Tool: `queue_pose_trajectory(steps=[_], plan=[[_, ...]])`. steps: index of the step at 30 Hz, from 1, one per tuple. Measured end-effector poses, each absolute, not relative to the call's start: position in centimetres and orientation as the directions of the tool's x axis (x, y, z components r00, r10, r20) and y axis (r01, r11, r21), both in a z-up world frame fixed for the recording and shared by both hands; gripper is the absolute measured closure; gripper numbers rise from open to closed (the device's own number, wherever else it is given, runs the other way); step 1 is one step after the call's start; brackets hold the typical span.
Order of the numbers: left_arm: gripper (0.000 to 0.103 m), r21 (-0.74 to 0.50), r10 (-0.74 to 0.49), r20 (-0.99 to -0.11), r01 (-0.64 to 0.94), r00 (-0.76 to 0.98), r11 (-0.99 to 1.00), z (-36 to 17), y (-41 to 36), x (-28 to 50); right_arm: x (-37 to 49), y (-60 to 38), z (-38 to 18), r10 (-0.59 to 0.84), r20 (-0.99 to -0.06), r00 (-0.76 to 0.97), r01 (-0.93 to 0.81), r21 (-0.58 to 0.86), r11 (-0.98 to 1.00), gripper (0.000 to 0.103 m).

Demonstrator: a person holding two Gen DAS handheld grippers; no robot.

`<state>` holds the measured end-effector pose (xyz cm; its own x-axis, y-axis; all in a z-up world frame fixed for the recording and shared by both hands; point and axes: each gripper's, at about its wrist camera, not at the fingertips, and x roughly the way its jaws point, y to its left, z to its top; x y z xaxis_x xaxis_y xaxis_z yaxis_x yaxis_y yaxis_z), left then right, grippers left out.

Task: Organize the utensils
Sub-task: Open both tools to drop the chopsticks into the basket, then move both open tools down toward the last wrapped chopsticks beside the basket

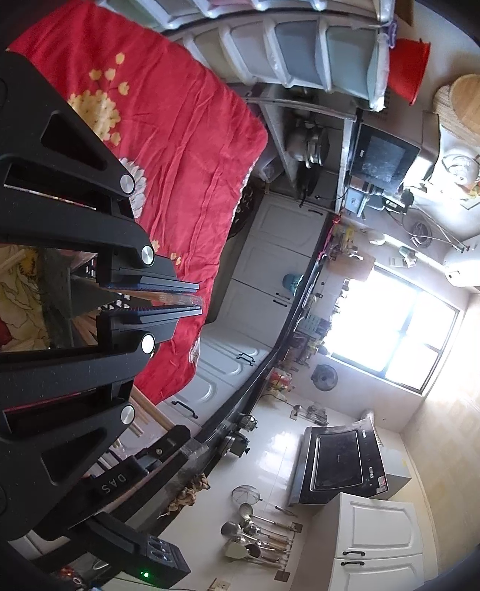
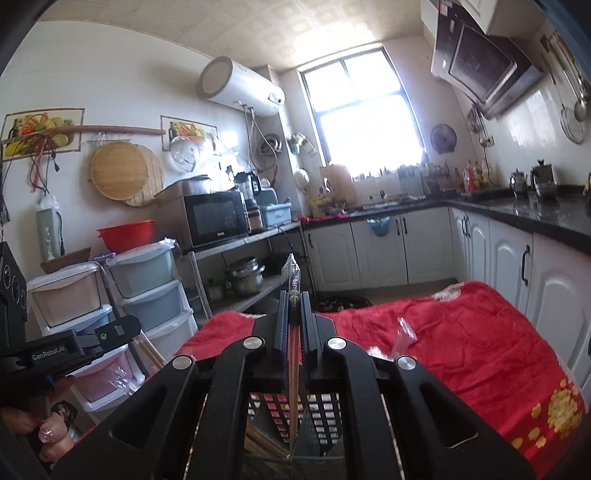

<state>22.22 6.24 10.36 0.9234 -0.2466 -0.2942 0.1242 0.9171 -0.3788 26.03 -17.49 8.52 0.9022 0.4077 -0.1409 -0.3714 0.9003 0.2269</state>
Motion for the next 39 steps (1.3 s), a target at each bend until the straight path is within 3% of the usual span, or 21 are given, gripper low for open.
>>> queue_pose_trajectory(steps=[3, 5, 6, 9, 12, 15, 20, 25, 28, 39], plan=[[0.099, -0.385, -0.258, -0.304, 0.130, 0.917, 0.914, 10.0, 6.2, 22.3, 25.9, -17.4, 8.2, 0.410, -0.151, 0.900, -0.372, 0.226, 0.900, 0.096], [0.099, -0.392, -0.267, -0.309, 0.134, 0.913, 0.910, 9.9, 6.2, 22.2, 25.7, -17.4, 8.0, 0.412, -0.164, 0.896, -0.371, 0.230, 0.900, 0.084], [0.099, -0.391, -0.267, -0.309, 0.134, 0.913, 0.910, 9.8, 6.2, 22.2, 25.6, -17.4, 8.0, 0.411, -0.168, 0.896, -0.368, 0.235, 0.900, 0.072], [0.095, -0.389, -0.265, -0.309, 0.133, 0.913, 0.912, 9.9, 6.1, 21.8, 25.0, -17.5, 8.0, 0.422, -0.174, 0.890, -0.375, 0.247, 0.893, 0.069], [0.074, -0.392, -0.259, -0.306, 0.127, 0.916, 0.911, 10.1, 6.1, 21.2, 24.3, -17.9, 8.2, 0.417, -0.183, 0.890, -0.368, 0.248, 0.896, 0.059], [0.068, -0.405, -0.261, -0.303, 0.124, 0.917, 0.906, 10.3, 6.3, 20.6, 23.6, -18.4, 8.5, 0.398, -0.186, 0.898, -0.350, 0.245, 0.904, 0.055], [0.047, -0.412, -0.247, -0.279, 0.117, 0.928, 0.904, 11.0, 6.6, 18.8, 22.4, -19.6, 9.3, 0.385, -0.190, 0.903, -0.336, 0.246, 0.909, 0.046], [0.015, -0.434, -0.246, -0.267, 0.112, 0.932, 0.894, 11.5, 7.2, 17.4, 21.3, -20.6, 9.7, 0.396, -0.202, 0.896, -0.343, 0.254, 0.905, 0.036], [0.011, -0.438, -0.244, -0.253, 0.114, 0.936, 0.891, 11.7, 7.2, 16.5, 20.7, -20.9, 9.6, 0.404, -0.222, 0.888, -0.346, 0.256, 0.903, 0.035], [0.011, -0.452, -0.218, -0.258, 0.082, 0.941, 0.888, 10.8, 8.2, 14.5, 18.9, -21.1, 9.3, 0.420, -0.257, 0.870, -0.362, 0.245, 0.900, 0.031]])
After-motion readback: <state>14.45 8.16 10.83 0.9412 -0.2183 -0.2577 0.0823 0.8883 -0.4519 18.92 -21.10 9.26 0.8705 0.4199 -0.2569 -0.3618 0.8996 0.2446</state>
